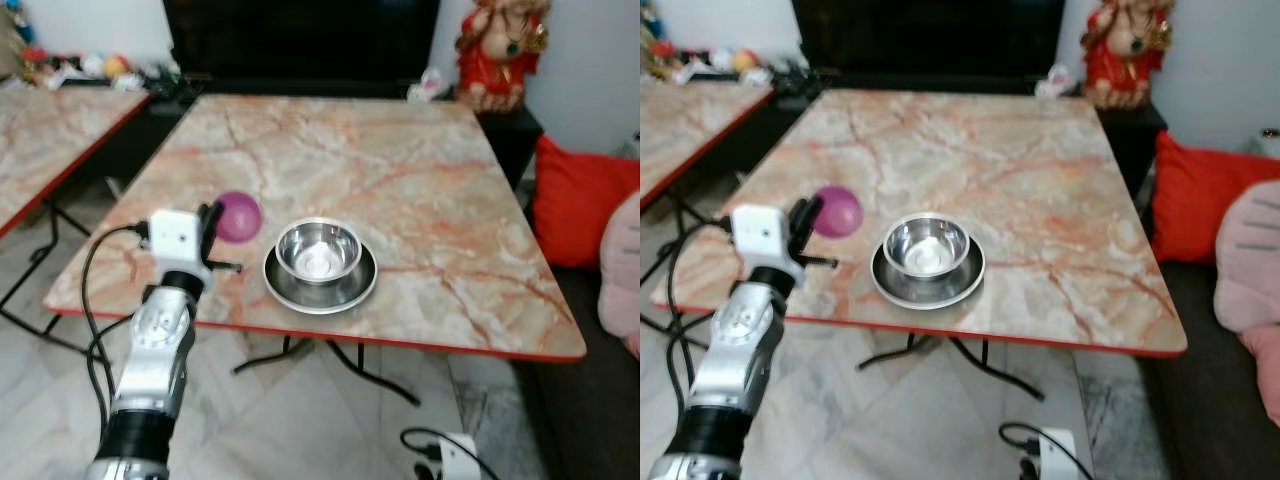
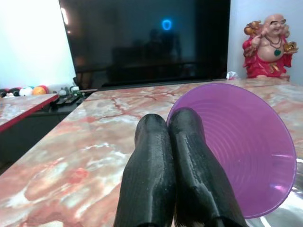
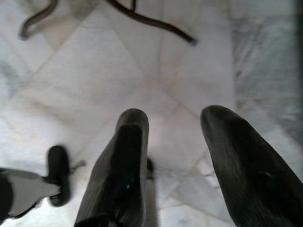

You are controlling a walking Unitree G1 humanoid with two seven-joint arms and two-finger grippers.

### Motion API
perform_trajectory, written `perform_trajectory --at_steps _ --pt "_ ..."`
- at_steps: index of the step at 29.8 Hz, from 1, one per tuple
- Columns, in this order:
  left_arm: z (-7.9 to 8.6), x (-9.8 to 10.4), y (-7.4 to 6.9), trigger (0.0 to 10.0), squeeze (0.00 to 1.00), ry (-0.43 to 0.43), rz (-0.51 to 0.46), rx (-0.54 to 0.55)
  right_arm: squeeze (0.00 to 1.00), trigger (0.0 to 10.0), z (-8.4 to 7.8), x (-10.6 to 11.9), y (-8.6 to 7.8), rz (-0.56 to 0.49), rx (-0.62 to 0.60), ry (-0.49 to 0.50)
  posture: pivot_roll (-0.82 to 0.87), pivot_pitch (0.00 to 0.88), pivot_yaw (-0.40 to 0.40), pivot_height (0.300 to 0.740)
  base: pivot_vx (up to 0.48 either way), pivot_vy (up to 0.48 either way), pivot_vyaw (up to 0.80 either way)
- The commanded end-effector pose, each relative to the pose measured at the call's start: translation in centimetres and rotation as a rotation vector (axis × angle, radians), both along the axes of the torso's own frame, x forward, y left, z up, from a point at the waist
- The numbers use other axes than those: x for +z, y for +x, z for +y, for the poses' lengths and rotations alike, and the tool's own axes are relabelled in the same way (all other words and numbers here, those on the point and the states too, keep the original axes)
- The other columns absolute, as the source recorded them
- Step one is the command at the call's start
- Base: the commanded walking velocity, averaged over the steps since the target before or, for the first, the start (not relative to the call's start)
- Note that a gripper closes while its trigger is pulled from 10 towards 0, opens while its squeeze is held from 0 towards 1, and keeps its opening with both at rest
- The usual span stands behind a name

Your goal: Setting the table

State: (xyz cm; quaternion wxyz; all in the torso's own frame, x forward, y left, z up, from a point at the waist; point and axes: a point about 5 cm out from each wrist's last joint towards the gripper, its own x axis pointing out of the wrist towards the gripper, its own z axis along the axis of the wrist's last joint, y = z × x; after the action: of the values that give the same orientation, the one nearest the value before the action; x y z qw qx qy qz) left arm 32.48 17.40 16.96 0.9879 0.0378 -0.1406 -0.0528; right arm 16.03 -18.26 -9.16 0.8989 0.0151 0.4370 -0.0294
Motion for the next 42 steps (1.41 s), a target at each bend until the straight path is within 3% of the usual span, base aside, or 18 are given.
perform_trajectory --at_steps 1,8,14,33,42 --pt "0.58 0.35 0.02 10.0 0.00 -0.015 0.003 0.006 0.00 10.0 0.39 0.01 0.10 -0.006 0.008 0.008 0.10 0.000 -0.030 0.740 0.000 0.000 0.00" --pt "1.04 0.51 0.11 10.0 0.00 -0.072 0.015 -0.007 0.00 10.0 0.40 0.01 0.10 -0.004 0.012 0.005 0.10 0.000 -0.031 0.740 0.000 0.000 0.00" --pt "1.14 0.32 0.27 10.0 0.00 -0.063 0.036 -0.007 0.00 10.0 0.47 0.01 0.13 -0.004 0.014 0.006 0.10 0.000 -0.031 0.740 0.000 0.373 0.00" --pt "0.59 0.51 0.36 10.0 0.00 -0.066 0.043 -0.052 0.00 10.0 0.58 0.00 0.14 -0.004 -0.001 0.018 0.11 0.000 -0.029 0.740 0.000 0.000 0.00" --pt "0.49 0.48 0.37 10.0 0.00 -0.066 0.053 -0.064 0.00 10.0 0.52 0.00 0.16 0.001 0.011 0.018 0.11 0.000 -0.030 0.740 0.321 0.000 -0.42"
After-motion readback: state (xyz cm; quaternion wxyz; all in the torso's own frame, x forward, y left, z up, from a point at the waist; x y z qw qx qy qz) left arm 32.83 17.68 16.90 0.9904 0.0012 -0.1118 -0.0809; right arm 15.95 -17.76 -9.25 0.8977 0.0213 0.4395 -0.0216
